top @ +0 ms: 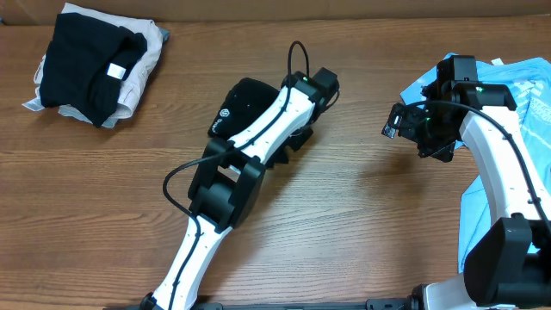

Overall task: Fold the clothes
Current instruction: 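Grasp the folded polo with the left gripper and lift it, then carry the polo left and place it on the folded stack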

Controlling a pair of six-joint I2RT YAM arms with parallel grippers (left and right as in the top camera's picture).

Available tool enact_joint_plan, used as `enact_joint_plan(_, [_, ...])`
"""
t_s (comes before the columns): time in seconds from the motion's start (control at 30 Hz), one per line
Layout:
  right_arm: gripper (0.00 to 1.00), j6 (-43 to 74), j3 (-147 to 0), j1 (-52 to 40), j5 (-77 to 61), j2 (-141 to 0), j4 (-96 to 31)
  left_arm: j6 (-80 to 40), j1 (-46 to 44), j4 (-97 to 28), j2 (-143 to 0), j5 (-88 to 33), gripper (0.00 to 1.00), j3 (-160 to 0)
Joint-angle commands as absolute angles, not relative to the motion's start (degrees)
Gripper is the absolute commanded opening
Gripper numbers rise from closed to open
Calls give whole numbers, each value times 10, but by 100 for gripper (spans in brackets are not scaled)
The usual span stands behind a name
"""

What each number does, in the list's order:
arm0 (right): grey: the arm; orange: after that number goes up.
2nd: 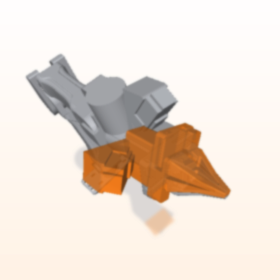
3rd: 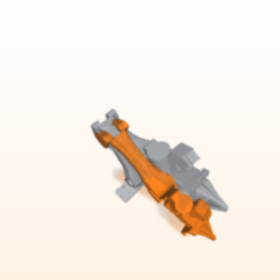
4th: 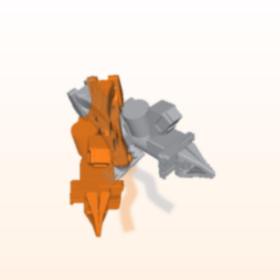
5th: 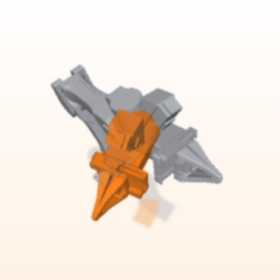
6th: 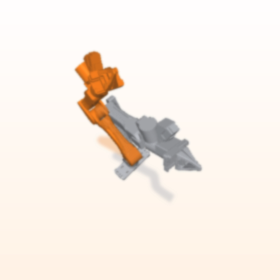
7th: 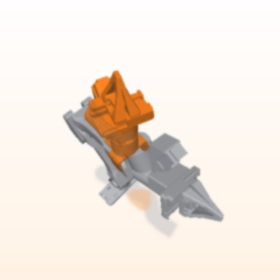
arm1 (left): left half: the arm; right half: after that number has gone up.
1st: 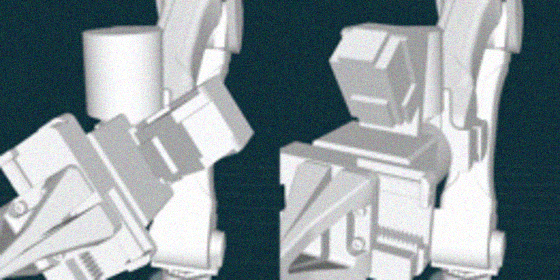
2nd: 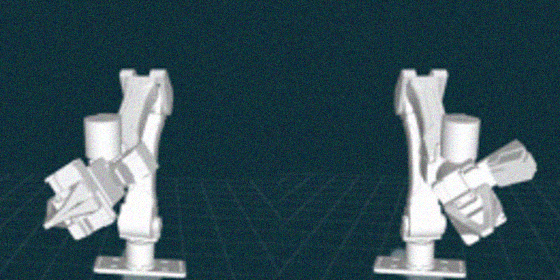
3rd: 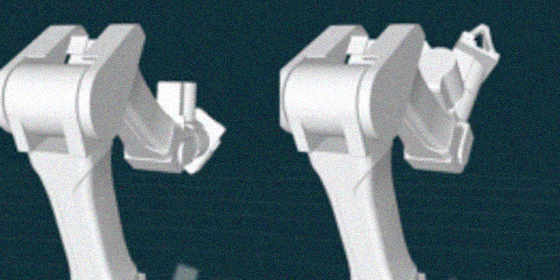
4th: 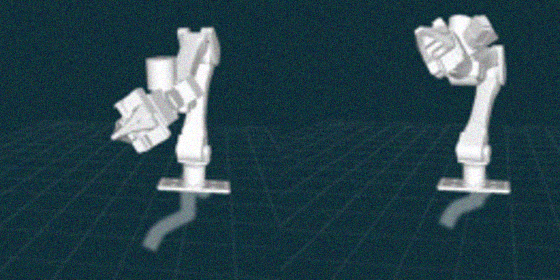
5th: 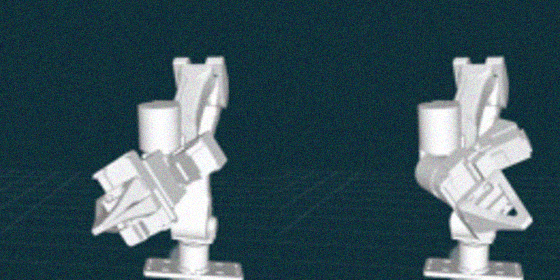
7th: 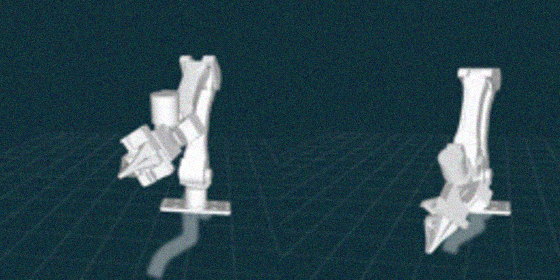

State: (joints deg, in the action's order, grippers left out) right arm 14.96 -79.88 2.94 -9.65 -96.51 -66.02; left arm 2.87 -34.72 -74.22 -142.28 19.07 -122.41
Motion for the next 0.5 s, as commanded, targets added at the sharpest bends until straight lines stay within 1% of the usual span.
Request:
enact_joint_plan(0.0, [100,147,-806,32,-90,-958,-659,6,-305,-787,-1461,194,4,-1275])
enact_joint_plan(0.23, [100,148,-806,32,-90,-958,-652,7,-258,-919,-1461,185,4,-1510])
enact_joint_plan(0.37, [100,147,-806,32,-90,-958,-650,7,-227,-962,-1461,165,4,-1646])
enact_joint_plan(0.47, [100,147,-806,32,-90,-958,-649,7,-207,-968,-1455,143,4,-1719])
